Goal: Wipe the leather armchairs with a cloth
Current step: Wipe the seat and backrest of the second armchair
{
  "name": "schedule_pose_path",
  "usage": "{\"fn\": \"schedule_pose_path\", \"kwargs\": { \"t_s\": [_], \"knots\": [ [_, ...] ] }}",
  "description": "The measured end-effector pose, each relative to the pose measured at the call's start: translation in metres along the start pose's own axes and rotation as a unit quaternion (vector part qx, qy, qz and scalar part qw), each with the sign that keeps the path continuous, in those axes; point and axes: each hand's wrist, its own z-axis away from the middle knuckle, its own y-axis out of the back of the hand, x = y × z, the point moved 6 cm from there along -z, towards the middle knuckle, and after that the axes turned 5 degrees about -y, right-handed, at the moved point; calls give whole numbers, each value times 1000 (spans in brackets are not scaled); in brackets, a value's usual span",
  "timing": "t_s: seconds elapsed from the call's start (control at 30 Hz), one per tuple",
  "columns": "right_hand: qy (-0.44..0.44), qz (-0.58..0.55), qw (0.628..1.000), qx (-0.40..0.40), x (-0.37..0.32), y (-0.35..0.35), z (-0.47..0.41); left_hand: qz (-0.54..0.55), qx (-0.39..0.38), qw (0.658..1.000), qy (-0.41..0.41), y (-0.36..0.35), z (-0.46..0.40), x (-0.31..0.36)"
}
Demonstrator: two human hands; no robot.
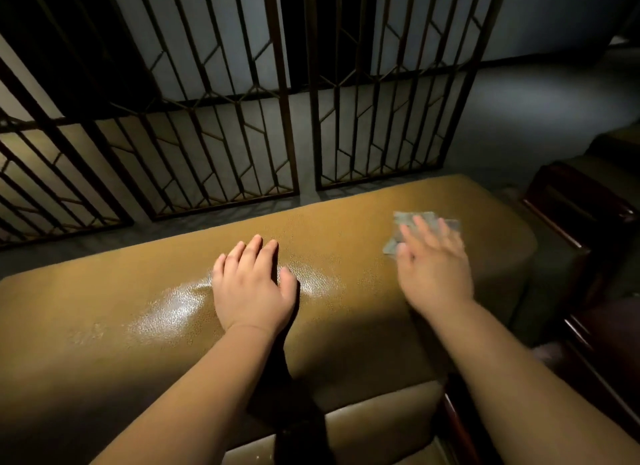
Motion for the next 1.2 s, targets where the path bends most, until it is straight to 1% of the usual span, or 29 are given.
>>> {"fn": "schedule_pose_path", "kwargs": {
  "t_s": [0.03, 0.1, 0.17, 0.2, 0.23, 0.27, 0.3, 0.37, 0.4, 0.43, 0.47, 0.5, 0.57, 0.63, 0.67, 0.7, 0.73, 0.77, 0.83, 0.87, 0.9, 0.93, 1.0, 1.03, 1.07, 1.1, 1.13, 1.17, 1.2],
  "knots": [
    [36, 2, 999, -5, -20, -8, 20, -9, -14, 1000, -3, 1, 3, 1],
    [144, 22, 989, -20, -50, -23, 66, -32, -56, 998, -2, 1, 10, -1],
    [215, 45, 974, -55, -43, -24, 83, -39, -117, 992, 14, 4, 11, 5],
    [221, 53, 972, -56, -27, -19, 75, -36, -150, 988, 19, 5, 8, 14],
    [203, 60, 976, -41, -5, -12, 61, -27, -178, 983, 14, 4, 5, 29],
    [159, 59, 985, -22, 22, -6, 45, -15, -197, 980, -5, 1, 1, 49],
    [94, 50, 994, -5, 52, 4, 28, -3, -208, 978, -33, -3, -2, 73],
    [-38, 7, 999, 4, 103, 21, 7, 0, -198, 978, -68, -14, -4, 110],
    [-82, -17, 996, 4, 114, 24, 5, -10, -180, 982, -64, -19, -5, 117],
    [-99, -31, 995, 9, 113, 25, 6, -24, -156, 986, -55, -22, -5, 120],
    [-87, -27, 996, 11, 101, 23, 9, -38, -132, 989, -53, -25, -6, 120],
    [-43, -19, 999, 16, 83, 19, 16, -47, -112, 991, -60, -27, -5, 119],
    [87, 4, 996, 11, 49, 5, 36, -48, -87, 992, -77, -31, -7, 119],
    [188, 13, 982, -28, 48, -2, 42, -42, -70, 993, -84, -36, -8, 120],
    [204, 17, 978, -33, 61, -2, 32, -43, -63, 993, -87, -38, -7, 120],
    [190, 24, 981, -24, 80, 1, 17, -45, -56, 993, -91, -39, -6, 121],
    [145, 24, 989, -6, 103, 8, -3, -46, -49, 993, -94, -39, -6, 121],
    [74, 23, 997, 11, 126, 17, -25, -44, -44, 993, -96, -39, -8, 122],
    [-60, -3, 998, -8, 149, 29, -56, -40, -41, 993, -99, -38, -10, 122],
    [-95, -13, 995, -25, 143, 31, -64, -40, -39, 993, -101, -39, -10, 123],
    [-95, -13, 995, -36, 124, 31, -64, -41, -36, 993, -102, -40, -11, 123],
    [-50, -2, 998, -41, 97, 27, -61, -41, -33, 993, -102, -40, -10, 123],
    [101, 10, 995, -21, 36, 19, -37, -42, -31, 993, -104, -41, -9, 123],
    [163, 1, 986, -26, 19, 13, -22, -39, -31, 993, -106, -41, -8, 123],
    [200, -14, 978, -56, 13, 10, -14, -38, -29, 993, -107, -40, -8, 123],
    [213, -26, 972, -93, 21, 10, -18, -38, -29, 993, -108, -40, -8, 123],
    [198, -18, 974, -109, 37, 15, -29, -39, -30, 993, -109, -40, -8, 124],
    [156, -1, 982, -103, 60, 18, -47, -38, -32, 993, -110, -40, -8, 125],
    [92, 27, 992, -87, 86, 22, -71, -36, -33, 993, -110, -40, -9, 125]
  ]
}}
